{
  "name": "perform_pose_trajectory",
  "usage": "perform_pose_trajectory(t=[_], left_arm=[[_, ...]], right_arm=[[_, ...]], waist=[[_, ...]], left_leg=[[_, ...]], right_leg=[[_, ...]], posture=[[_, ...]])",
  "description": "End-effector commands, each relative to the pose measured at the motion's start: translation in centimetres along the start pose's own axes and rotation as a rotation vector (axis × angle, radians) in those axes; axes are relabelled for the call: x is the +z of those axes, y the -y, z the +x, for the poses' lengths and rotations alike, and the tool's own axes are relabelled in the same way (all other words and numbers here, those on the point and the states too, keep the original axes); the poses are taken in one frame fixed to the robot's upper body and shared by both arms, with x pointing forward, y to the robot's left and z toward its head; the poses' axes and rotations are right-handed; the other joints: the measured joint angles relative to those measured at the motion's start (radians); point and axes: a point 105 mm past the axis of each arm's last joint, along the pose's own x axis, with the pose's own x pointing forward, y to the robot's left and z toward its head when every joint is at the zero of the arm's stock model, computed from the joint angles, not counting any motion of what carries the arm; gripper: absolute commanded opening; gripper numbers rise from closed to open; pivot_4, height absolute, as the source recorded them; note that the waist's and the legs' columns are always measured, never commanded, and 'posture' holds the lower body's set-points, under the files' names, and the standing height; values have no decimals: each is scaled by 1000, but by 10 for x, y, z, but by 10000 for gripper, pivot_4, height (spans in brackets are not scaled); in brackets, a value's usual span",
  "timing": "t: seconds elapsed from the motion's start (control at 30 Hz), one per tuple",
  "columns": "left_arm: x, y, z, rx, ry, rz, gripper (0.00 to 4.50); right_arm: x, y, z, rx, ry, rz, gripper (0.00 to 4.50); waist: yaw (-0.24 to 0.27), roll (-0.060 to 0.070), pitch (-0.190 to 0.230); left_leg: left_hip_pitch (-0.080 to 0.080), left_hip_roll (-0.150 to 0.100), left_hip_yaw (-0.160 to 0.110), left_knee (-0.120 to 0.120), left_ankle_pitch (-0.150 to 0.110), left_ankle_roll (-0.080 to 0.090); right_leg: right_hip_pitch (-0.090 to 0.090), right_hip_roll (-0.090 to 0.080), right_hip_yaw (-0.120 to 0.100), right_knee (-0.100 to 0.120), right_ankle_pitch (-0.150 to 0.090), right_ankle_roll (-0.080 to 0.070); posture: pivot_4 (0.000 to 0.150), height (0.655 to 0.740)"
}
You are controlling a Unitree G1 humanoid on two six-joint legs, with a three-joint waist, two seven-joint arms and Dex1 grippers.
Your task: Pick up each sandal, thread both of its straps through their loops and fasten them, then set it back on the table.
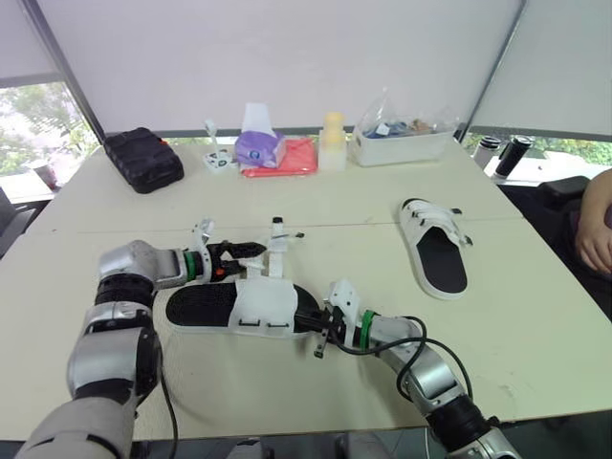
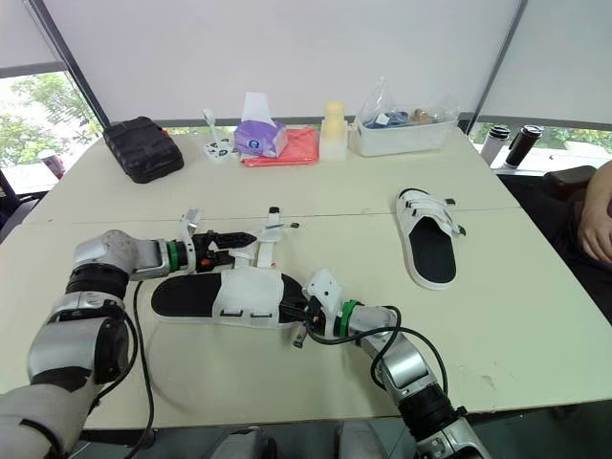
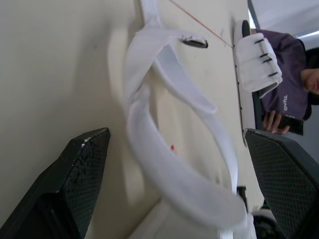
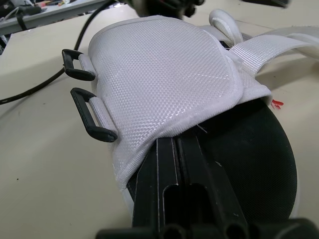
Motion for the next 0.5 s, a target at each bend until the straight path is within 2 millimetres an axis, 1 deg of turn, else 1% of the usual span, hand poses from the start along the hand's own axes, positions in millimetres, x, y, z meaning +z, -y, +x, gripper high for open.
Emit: perform_pose_trajectory(t=[0.03, 0.27, 0.3, 0.4, 0.5], left_arm=[[5, -3, 9, 17, 38, 34, 36364], [17, 6, 6, -20, 65, 60, 2298], [18, 8, 6, -26, 65, 64, 1017], [22, 19, 1, -77, 59, 93, 1017], [35, 40, -13, -145, 86, 156, 1017]], right_arm=[[-28, -2, -2, -19, -115, 48, 0], [-30, -1, -4, -29, -120, 50, 0], [-30, -1, -3, -29, -120, 50, 0], [-30, -1, -2, -28, -120, 48, 0], [-30, 1, -3, -29, -122, 45, 0]], waist=[[0, 0, 0], [-1, -1, 1], [-1, -1, 1], [-2, -1, 1], [-5, -2, 1]], left_leg=[[0, 0, 0, 0, 0, 0], [-2, 0, 0, -1, 0, 0], [-2, 0, 0, -1, 0, 0], [-2, 0, 0, -1, 0, 0], [-2, 0, 0, -1, 0, 0]], right_leg=[[0, 0, 0, 0, 0, 0], [-3, 1, 0, 0, 0, 0], [-3, 1, 0, 0, 0, 0], [-3, 1, 0, 0, 0, 0], [-3, 1, 0, 0, 0, 0]], posture=[[1500, 7400], [1500, 7400], [1500, 7400], [1500, 7400], [1500, 7400]])
